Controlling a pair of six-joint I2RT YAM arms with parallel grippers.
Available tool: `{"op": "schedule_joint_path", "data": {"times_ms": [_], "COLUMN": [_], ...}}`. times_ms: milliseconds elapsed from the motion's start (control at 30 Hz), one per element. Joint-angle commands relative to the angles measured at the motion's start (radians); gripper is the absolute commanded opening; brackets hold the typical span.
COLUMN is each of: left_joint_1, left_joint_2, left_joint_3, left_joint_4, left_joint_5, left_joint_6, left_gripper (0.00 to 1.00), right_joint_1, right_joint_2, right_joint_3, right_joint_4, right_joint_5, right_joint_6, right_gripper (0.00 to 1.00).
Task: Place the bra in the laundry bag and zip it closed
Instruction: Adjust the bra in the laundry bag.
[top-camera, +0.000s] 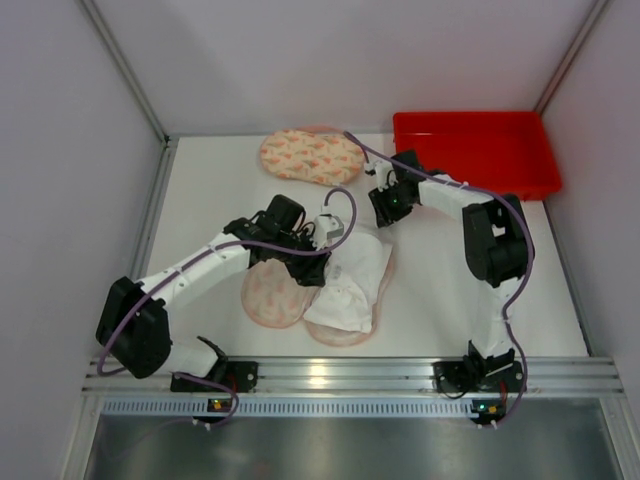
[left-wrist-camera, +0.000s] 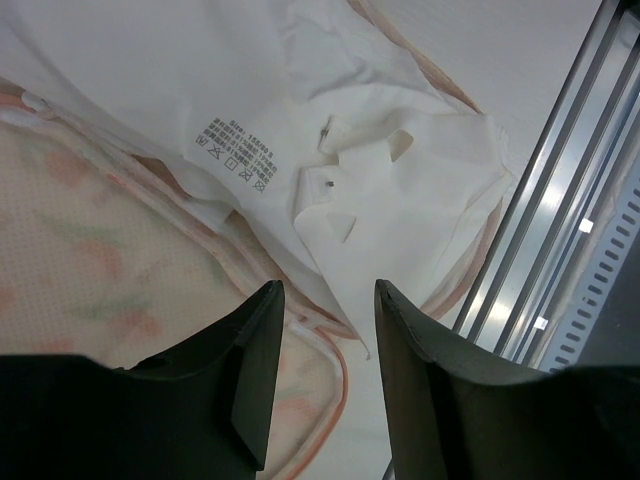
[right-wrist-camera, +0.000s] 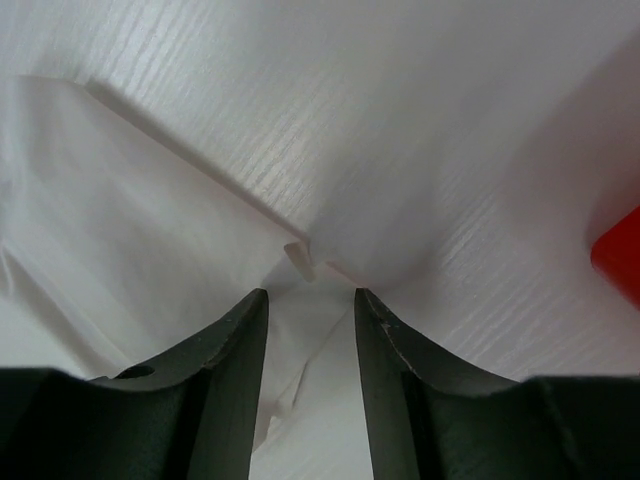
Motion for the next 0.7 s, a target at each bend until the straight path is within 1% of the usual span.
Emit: {"op": "schedule_joint_path", "data": {"times_ms": [0,33,100,133,200,233,300,433,500,633,667], "left_joint_1": [0.003,0.003,0.003,0.003,0.003,0.003,0.001,0.008,0.02,0.044,0.049], "left_joint_2": [0.004,0.005,0.005,0.005,0.001,-0.002,-0.012,-0.013,0.016,0.074,0.088], "left_joint_3": [0.016,0.016,0.016,0.016,0.013,0.007,0.001,-0.019,-0.022,-0.024,-0.024], "left_joint_4": [0.045,0.051,0.053,0.053,0.053,0.054,0.054,0.053,0.051,0.053,0.053], "left_joint_5": [0.003,0.002,-0.003,-0.006,-0.012,-0.015,-0.021,-0.041,-0.04,-0.038,-0.03], "left_joint_6": [-0.019,-0.022,-0.024,-0.025,-0.025,-0.025,-0.025,-0.048,-0.082,-0.148,-0.182], "left_gripper": [0.47,0.47,0.47,0.47,0.47,0.47,0.47,0.47,0.47,0.47,0.47], "right_joint_1": [0.007,0.006,0.007,0.007,0.007,0.006,0.007,0.007,0.007,0.027,0.035], "right_joint_2": [0.02,0.024,0.019,0.014,-0.012,-0.027,-0.08,-0.183,-0.261,-0.309,-0.332], "right_joint_3": [0.038,0.037,0.032,0.03,0.026,0.023,0.011,-0.02,-0.067,-0.109,-0.141], "right_joint_4": [-0.033,-0.033,-0.032,-0.027,-0.021,-0.015,0.003,0.031,0.049,0.039,0.037], "right_joint_5": [0.009,0.007,-0.011,-0.017,-0.054,-0.062,-0.091,-0.12,-0.16,-0.168,-0.175], "right_joint_6": [-0.02,-0.02,-0.02,-0.018,-0.009,-0.003,0.014,0.038,0.042,0.002,-0.009], "right_gripper": [0.4,0.34,0.26,0.21,0.14,0.07,0.0,0.0,0.0,0.0,0.0]}}
